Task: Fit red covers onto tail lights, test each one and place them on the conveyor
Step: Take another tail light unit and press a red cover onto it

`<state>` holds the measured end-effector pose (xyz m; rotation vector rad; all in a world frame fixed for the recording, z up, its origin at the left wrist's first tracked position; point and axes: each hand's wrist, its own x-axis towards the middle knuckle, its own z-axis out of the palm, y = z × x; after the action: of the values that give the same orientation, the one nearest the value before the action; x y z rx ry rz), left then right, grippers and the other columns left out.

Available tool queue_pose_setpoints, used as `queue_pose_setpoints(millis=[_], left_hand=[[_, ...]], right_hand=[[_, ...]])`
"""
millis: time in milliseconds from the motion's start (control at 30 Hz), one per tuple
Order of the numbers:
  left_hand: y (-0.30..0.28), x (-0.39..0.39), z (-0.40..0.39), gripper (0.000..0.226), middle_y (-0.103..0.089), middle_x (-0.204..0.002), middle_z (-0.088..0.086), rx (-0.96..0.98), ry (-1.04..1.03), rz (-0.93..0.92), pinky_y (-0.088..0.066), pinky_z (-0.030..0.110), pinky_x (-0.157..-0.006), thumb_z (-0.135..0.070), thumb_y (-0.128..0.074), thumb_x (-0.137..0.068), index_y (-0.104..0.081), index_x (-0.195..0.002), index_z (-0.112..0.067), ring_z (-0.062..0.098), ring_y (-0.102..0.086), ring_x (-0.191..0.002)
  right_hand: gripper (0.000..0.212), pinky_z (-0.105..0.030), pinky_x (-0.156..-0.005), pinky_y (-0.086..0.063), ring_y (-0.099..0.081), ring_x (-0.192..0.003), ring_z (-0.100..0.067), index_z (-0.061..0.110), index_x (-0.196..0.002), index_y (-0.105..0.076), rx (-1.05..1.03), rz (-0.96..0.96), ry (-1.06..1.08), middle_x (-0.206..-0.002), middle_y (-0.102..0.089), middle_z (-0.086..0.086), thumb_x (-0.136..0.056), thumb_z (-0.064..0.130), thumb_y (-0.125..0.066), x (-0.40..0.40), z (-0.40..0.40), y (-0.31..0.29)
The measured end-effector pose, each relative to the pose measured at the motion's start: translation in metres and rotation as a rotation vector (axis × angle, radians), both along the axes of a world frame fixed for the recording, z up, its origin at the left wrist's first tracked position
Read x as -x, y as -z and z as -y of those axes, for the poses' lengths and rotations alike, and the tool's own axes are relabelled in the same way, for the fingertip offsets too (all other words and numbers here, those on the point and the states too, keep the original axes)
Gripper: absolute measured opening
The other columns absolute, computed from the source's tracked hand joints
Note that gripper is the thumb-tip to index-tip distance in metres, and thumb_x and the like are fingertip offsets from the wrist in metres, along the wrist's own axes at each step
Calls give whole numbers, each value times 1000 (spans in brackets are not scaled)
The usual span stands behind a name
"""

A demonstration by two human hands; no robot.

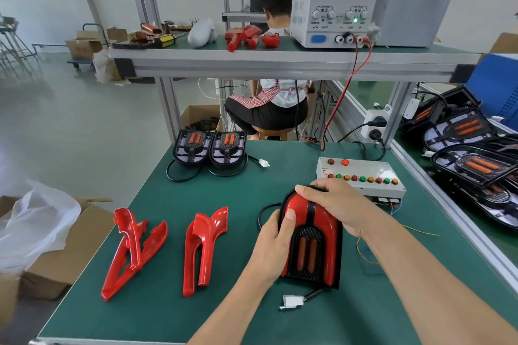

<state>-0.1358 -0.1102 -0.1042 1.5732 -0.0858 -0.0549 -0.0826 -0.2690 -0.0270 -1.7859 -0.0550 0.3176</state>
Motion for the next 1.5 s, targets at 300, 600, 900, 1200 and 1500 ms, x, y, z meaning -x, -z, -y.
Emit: queue_pose_setpoints(millis=[300,600,900,1200,1500], left_hand=[[13,9,-19,36,-66,-96,-18,-239,-9,97,-44,12,-80,-70,-46,-91,-64,-99,-40,-1,-62,-91],[5,27,-38,36,-63,-62,-6,-319,43,60,-52,24,-56,-57,-46,-100,-58,-84,-27,15,-68,-57],[-8,38,-45,29,-74,-103,4,-122,191,111,-58,33,-80,-31,-41,-110,-63,-127,-25,24,-71,-83],[-7,39,-44,29,-75,-104,11,5,86,92,-58,47,-81,-38,-52,-102,-71,-120,-27,25,-68,-85],[-26,34,-36,38,-75,-88,15,101,-92,-32,-56,30,-61,-38,-38,-111,-68,-113,-15,26,-69,-73]], right_hand=[[29,-42,-81,-62,-76,-86,-30,6,-104,-74,-95,-65,165,-93,-78,-13,-86,29,-78,-5,11,3],[24,-35,-70,-60,-73,-78,-27,1,-98,-74,-212,-138,235,-92,-77,-18,-93,24,-70,4,13,-3],[20,-43,-84,-57,-71,-89,-32,0,-107,-71,-297,-179,396,-101,-75,-20,-95,16,-69,19,17,-12],[21,-37,-73,-61,-75,-83,-28,4,-103,-75,-339,-93,349,-98,-78,-17,-92,21,-71,44,25,-12],[6,-35,-59,-60,-72,-60,-20,11,-91,-70,-555,-103,660,-74,-77,-7,-94,17,-70,64,22,-7]])
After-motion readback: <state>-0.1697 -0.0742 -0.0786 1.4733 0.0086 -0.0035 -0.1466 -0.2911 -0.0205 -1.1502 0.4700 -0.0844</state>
